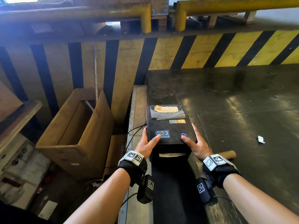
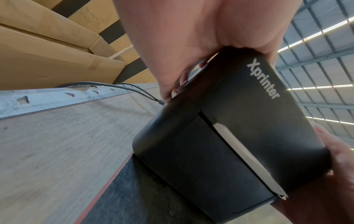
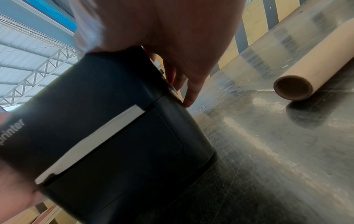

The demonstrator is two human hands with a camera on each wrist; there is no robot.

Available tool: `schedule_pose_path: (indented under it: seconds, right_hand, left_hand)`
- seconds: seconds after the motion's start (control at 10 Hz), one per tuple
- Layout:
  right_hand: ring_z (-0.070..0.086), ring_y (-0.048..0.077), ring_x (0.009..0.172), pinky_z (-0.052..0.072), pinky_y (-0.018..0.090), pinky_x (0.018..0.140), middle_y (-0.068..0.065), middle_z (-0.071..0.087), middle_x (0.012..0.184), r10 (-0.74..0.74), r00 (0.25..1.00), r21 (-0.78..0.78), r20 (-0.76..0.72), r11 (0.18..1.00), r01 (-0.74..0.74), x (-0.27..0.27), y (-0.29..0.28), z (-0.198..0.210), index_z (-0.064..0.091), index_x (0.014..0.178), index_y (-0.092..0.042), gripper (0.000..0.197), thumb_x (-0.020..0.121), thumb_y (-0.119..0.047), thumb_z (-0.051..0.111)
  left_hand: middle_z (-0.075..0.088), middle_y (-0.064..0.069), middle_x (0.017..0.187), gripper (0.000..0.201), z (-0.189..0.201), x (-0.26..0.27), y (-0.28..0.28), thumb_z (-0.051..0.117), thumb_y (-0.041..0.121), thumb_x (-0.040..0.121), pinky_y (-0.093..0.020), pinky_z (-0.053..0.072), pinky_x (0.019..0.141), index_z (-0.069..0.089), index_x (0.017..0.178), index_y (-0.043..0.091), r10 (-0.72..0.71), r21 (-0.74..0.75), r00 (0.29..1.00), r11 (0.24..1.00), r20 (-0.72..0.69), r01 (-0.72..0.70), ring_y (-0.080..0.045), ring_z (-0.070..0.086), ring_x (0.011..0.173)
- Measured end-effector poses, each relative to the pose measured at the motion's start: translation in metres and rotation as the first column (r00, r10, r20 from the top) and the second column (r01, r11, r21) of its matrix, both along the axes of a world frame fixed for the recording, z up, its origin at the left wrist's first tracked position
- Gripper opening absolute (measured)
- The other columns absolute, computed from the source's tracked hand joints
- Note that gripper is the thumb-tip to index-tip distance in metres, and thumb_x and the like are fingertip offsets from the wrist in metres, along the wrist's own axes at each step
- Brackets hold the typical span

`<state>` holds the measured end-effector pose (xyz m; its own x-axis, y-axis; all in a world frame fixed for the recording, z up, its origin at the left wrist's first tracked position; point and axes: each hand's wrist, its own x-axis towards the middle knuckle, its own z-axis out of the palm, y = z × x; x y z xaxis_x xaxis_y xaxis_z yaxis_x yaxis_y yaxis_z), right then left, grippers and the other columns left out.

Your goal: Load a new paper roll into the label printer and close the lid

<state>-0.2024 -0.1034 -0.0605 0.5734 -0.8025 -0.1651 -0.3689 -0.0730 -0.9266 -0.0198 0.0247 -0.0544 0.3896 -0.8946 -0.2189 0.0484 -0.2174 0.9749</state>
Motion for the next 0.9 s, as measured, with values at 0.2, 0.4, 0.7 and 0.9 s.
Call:
schedule_pose_path:
  seconds: [0.2,0.4,0.7,0.9]
  right_hand:
    - [0.047,0.02,0.128,0.032,0.045,0.112,0.002,0.046,0.144,-0.002,1.0,0.003,-0.005,1.0,0.002,0.0,0.0,0.001,0.014,0.144,-0.041,0.104,0.055,-0.074,0.056]
    - [0.046,0.021,0.128,0.032,0.046,0.112,0.002,0.045,0.144,-0.002,1.0,0.003,-0.013,1.0,0.002,-0.001,-0.001,0.0,0.014,0.144,-0.042,0.104,0.054,-0.075,0.056]
    - [0.034,0.019,0.138,0.024,0.033,0.111,0.001,0.034,0.152,0.052,0.989,-0.031,-0.137,0.998,-0.056,-0.004,0.001,0.014,0.011,0.147,-0.033,0.102,0.064,-0.073,0.053]
    - [0.037,0.022,0.135,0.025,0.025,0.11,0.011,0.04,0.146,-0.074,0.98,-0.255,-0.185,0.967,0.025,-0.012,0.026,0.012,0.033,0.14,-0.009,0.074,0.08,-0.037,0.066]
  left_hand:
    - [0.046,-0.002,0.132,0.073,0.001,0.0,-0.001,0.058,0.035,0.089,-0.039,0.046,0.103,0.012,0.145,0.031,-0.002,-0.007,1.0,1.0,-0.01,0.002,-0.016,0.054,0.115]
    - [0.045,-0.002,0.132,0.072,0.0,0.0,-0.001,0.057,0.034,0.089,-0.036,0.047,0.101,0.012,0.145,0.032,0.003,0.004,1.0,1.0,-0.019,-0.003,-0.014,0.054,0.113]
    - [0.047,-0.006,0.139,0.071,0.002,0.0,0.0,0.057,0.034,0.089,-0.038,0.045,0.105,0.017,0.146,0.025,0.003,0.048,0.998,0.999,0.061,-0.006,-0.018,0.054,0.12]
    - [0.045,-0.003,0.142,0.053,0.012,-0.031,0.037,0.058,0.03,0.089,-0.021,0.045,0.097,0.031,0.135,0.024,0.015,0.132,0.951,0.99,0.309,-0.058,-0.016,0.048,0.127]
